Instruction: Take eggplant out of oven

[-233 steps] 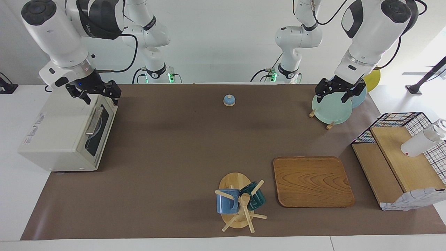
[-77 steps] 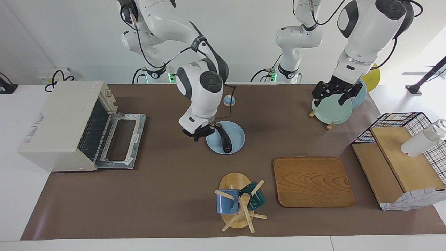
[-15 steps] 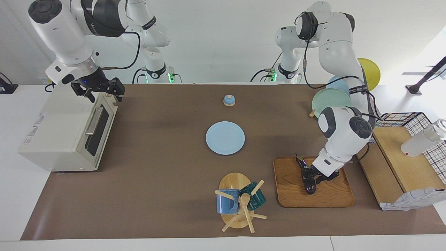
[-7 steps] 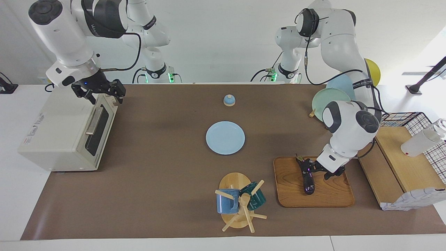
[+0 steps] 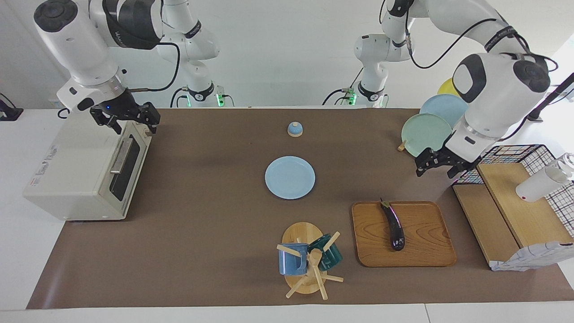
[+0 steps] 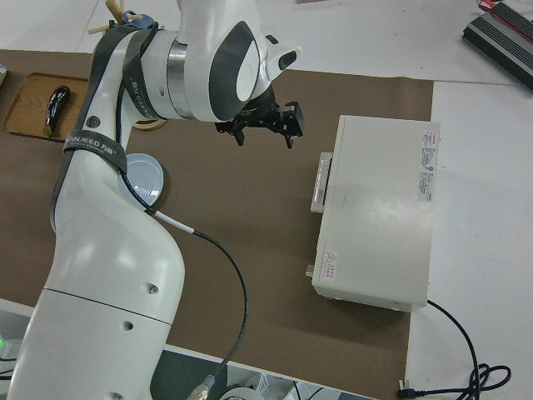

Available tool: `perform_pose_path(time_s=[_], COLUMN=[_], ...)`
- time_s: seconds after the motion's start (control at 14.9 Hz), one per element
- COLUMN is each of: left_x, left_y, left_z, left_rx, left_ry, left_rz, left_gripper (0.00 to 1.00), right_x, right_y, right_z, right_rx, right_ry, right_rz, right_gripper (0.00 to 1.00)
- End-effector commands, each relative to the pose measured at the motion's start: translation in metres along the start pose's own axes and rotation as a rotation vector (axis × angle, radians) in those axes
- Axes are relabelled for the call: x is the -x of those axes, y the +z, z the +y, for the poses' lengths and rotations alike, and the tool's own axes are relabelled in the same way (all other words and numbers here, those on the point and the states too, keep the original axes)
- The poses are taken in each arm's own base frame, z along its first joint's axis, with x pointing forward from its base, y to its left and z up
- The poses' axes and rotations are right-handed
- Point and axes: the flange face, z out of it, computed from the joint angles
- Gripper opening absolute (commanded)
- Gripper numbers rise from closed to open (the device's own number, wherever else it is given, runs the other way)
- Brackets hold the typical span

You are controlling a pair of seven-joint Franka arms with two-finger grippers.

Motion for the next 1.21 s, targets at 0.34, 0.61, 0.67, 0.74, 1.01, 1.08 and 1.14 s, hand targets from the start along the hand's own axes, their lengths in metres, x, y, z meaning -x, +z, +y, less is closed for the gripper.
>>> perform_pose_path(time_s=[0.34,0.61,0.67,0.74,1.01,1.08,1.14], left_x=[0.112,0.107,0.1,0.097,0.098,0.098,0.098], left_y=[-0.042,-0.044,-0.052,-0.058,-0.059,-0.059,-0.059], left_z=[0.0,0.006,0.009,0.008,0.008,0.008,0.008], left_rx=[-0.047,-0.052,-0.05,-0.049,-0.051,-0.051,-0.051], left_ry=[-0.048,-0.045,-0.04,-0.042,-0.042,-0.042,-0.042], left_rz=[-0.101,-0.074,-0.067,-0.073,-0.086,-0.086,-0.088], left_gripper=[1.0,1.0,1.0,1.0,1.0,1.0,1.0], right_x=[-0.002,-0.002,-0.003,-0.003,-0.004,-0.004,-0.004], right_y=[-0.006,-0.007,-0.009,-0.009,-0.009,-0.009,-0.009], right_z=[0.01,0.01,0.01,0.011,0.007,0.006,0.004], right_rx=[-0.032,-0.032,-0.031,-0.03,-0.03,-0.03,-0.03], right_ry=[0.029,0.026,0.025,0.025,0.013,-0.005,-0.013], right_rz=[0.006,0.014,0.022,0.026,0.028,0.03,0.03], right_gripper=[1.0,1.0,1.0,1.0,1.0,1.0,1.0])
